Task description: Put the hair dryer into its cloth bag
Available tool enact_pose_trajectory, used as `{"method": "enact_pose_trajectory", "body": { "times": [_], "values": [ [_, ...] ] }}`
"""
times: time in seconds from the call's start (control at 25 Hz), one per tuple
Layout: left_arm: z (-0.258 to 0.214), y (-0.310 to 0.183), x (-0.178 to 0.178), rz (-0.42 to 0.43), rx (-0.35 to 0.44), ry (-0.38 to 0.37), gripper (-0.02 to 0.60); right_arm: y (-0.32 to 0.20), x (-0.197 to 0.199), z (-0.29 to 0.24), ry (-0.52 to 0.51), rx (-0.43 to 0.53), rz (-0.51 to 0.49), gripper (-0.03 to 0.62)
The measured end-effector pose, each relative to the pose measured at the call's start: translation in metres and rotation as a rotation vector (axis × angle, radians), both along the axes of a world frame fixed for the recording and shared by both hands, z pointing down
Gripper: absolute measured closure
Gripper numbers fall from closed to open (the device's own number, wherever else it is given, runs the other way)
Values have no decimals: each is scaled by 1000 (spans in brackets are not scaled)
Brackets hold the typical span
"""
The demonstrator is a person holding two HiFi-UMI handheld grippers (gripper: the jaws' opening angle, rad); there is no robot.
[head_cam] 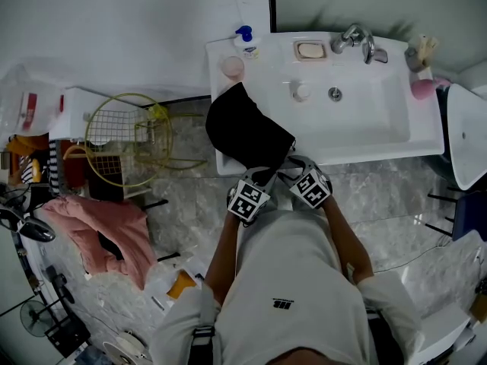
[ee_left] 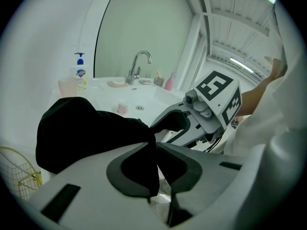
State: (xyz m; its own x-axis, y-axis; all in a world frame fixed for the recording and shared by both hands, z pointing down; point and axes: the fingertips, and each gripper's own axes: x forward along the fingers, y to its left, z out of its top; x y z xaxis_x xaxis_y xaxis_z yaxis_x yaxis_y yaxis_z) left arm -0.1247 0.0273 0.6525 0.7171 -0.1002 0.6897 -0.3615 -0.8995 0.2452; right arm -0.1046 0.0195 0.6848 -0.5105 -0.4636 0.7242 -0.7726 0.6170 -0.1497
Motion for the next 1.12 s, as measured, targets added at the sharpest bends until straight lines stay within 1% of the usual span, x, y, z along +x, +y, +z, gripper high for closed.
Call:
{"method": "enact_pose_trajectory", "body": {
  "times": [0.12,0.28,0.4,0.44,0.6,0.76,0.88,1.12],
  "values": [
    [-1,0,-1,19,-5,28,548,1,2,-1,-12,-1,38,349],
    [-6,1,-4,56,5,56,542,4,3,0,1,-12,81,349],
    [-7,0,-7,87,14,73,496,6,4,-4,13,-14,129,349],
    [-8,-1,-9,95,17,76,494,7,4,-5,17,-10,145,349],
    [-15,-5,-17,117,31,93,489,10,6,-15,23,18,214,349],
    [-22,-10,-21,141,76,126,489,8,7,-32,39,67,270,350],
    [-29,-11,-26,143,98,141,489,8,6,-47,46,102,302,352],
    [-38,-19,-37,112,127,170,489,8,6,-75,70,156,335,352]
  ]
}}
